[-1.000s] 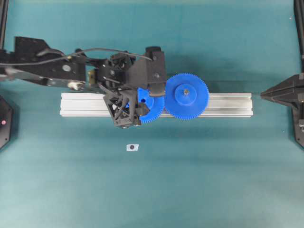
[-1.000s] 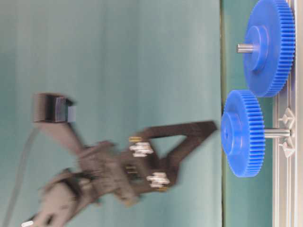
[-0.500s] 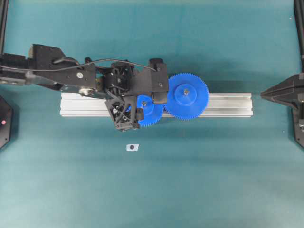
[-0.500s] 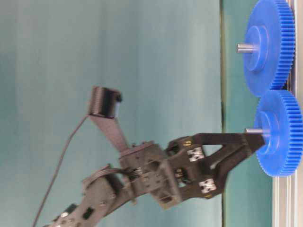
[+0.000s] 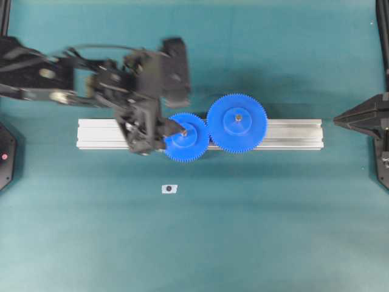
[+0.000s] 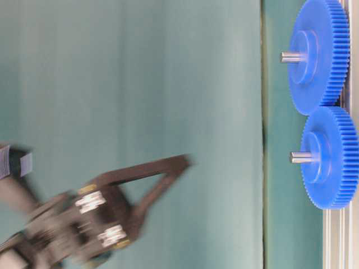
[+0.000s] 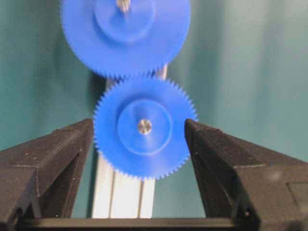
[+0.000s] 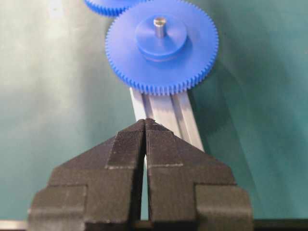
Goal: Find the location of the shaft and insert the small gear.
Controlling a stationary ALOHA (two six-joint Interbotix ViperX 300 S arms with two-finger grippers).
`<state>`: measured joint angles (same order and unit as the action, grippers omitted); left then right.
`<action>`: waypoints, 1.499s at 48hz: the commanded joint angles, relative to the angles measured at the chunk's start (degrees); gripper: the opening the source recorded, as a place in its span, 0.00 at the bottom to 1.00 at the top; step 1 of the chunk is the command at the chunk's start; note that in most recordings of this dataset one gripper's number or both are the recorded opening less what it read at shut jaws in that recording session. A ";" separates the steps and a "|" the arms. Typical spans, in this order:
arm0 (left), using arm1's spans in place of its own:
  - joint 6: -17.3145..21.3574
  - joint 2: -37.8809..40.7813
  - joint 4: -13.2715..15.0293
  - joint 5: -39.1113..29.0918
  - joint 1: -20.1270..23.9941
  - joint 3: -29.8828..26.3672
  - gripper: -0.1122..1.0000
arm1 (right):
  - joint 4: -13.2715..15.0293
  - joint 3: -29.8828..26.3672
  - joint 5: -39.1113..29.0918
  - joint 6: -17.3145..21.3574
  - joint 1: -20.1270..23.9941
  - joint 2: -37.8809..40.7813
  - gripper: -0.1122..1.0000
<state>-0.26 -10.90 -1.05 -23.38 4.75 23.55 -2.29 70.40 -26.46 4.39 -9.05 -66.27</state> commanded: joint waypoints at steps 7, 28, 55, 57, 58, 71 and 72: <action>-0.09 -3.43 -0.18 2.29 -1.32 2.72 0.79 | 0.00 -1.05 0.44 0.53 -0.18 0.44 0.12; -2.29 -7.73 -0.18 21.18 -4.13 13.36 0.79 | 0.09 -1.23 0.44 0.53 -0.18 0.18 0.12; -4.48 -9.76 -0.18 17.58 -3.69 16.52 0.79 | 0.00 -1.05 0.35 0.53 -0.18 0.18 0.12; -4.57 -9.76 -0.18 16.35 -3.52 16.52 0.79 | 0.00 -1.05 0.44 0.53 -0.18 0.18 0.12; -4.57 -9.76 -0.18 15.64 -3.52 16.44 0.79 | 0.00 -1.05 0.44 0.53 -0.18 0.18 0.12; -4.39 -10.37 -0.09 13.54 -3.16 16.35 0.79 | 0.00 -1.05 0.44 0.53 -0.18 0.09 0.12; -4.39 -10.37 -0.18 13.45 -3.16 16.44 0.79 | 0.00 -0.97 0.44 0.53 -0.18 0.18 0.12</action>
<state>-4.75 -20.13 -1.05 -9.93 1.49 40.69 -2.29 70.40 -26.46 4.39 -9.05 -66.53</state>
